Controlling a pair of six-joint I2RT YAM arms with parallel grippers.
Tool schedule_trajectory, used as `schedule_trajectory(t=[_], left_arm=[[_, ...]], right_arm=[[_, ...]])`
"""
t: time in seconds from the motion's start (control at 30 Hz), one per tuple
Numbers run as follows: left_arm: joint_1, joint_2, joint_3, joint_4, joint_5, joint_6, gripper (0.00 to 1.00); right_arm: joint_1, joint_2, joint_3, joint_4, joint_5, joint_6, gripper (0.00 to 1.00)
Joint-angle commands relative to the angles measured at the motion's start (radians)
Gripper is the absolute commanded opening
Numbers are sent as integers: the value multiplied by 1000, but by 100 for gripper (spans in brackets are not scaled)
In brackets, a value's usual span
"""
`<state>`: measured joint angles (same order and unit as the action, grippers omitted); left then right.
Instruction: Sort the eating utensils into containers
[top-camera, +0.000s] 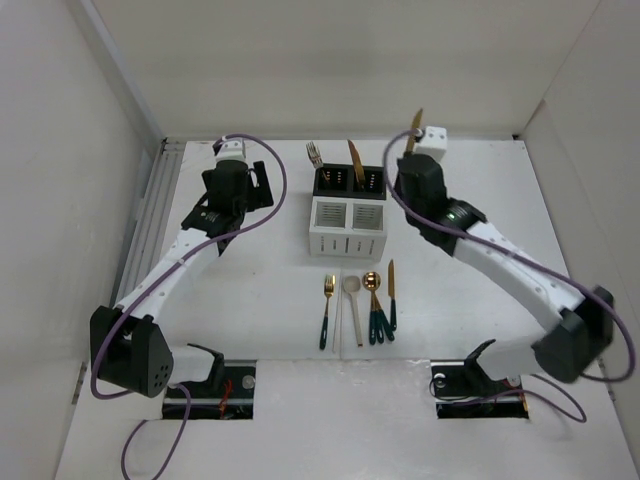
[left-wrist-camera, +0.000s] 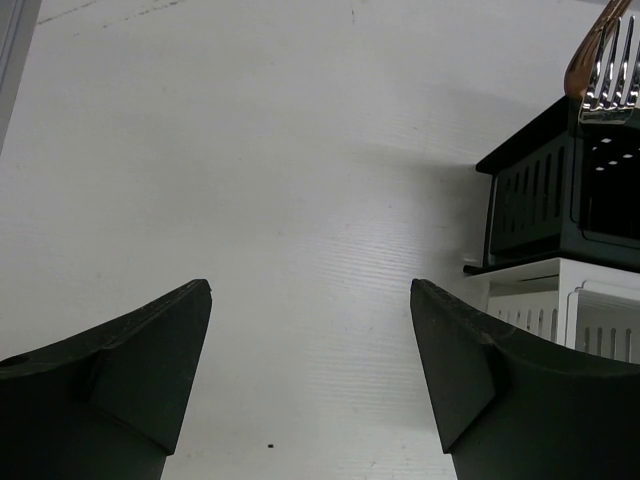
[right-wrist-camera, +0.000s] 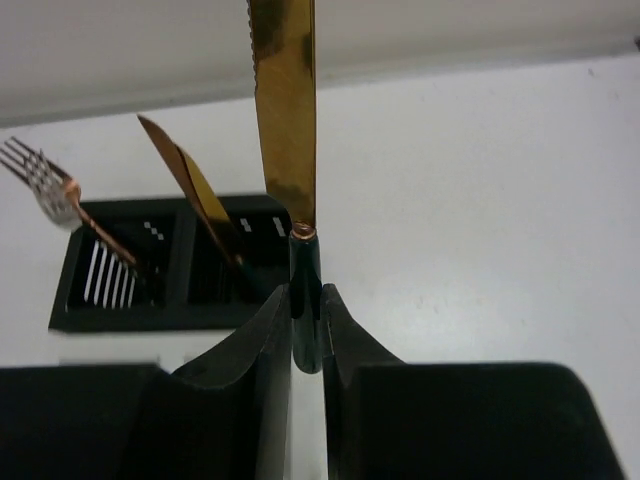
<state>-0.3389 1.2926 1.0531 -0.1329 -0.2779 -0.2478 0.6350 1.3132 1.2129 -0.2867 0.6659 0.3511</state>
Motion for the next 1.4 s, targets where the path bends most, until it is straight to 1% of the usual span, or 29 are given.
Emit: schedule_trajectory(t=[0.0, 0.03, 0.13, 0.17, 0.27, 0.4, 0.73, 0.83, 0.9, 0.93, 1.0, 1.03, 1.07, 1.1, 1.13, 1.17, 1.23, 1.37], left_arm=[[3, -47, -15, -7, -9, 2, 79], [3, -47, -15, -17, -20, 2, 80], [3, -56, -15, -17, -43, 2, 80], [3, -67, -15, -28, -43, 2, 80], [12, -67, -24, -39, -43, 2, 80], [24, -58, -24, -39, -23, -8, 80], [34, -49, -15, -30, -14, -18, 80], [34, -49, -15, -30, -14, -18, 80], [34, -49, -15, -30, -14, -18, 80], [34, -49, -15, -30, -14, -18, 80], [34, -49, -15, -21, -14, -18, 80], [34, -49, -15, -20, -14, -18, 80], [34, -49, -15, -20, -14, -18, 80], [34, -49, -15, -20, -14, -18, 80], [34, -49, -15, -20, -14, -18, 80], [34, -49, -15, -20, -14, -18, 80], [34, -49, -24, -20, -14, -18, 80], [34, -58, -24, -11, -14, -18, 80]], right_arm=[[-15, 209, 131, 291, 75, -260, 0], [-24, 240, 148, 343, 61, -279, 0], [-49, 322, 180, 392, -1, -290, 0], [-58, 334, 180, 403, -29, -276, 0], [-58, 363, 180, 425, -40, -232, 0], [-58, 399, 169, 501, -92, -199, 0], [-49, 481, 181, 501, -101, -159, 0], [-49, 491, 172, 501, -127, -138, 0], [-49, 501, 172, 501, -149, -126, 5], [-49, 501, 172, 501, -149, -126, 11], [-49, 501, 154, 501, -161, -117, 14], [-49, 501, 154, 501, -161, -116, 23], [-49, 488, 140, 501, -161, -116, 29], [-49, 488, 131, 501, -161, -116, 34], [-49, 472, 116, 501, -161, -116, 37], [-49, 457, 106, 501, -170, -116, 43], [-49, 443, 82, 501, -181, -116, 47], [-49, 425, 48, 501, -170, -107, 48]])
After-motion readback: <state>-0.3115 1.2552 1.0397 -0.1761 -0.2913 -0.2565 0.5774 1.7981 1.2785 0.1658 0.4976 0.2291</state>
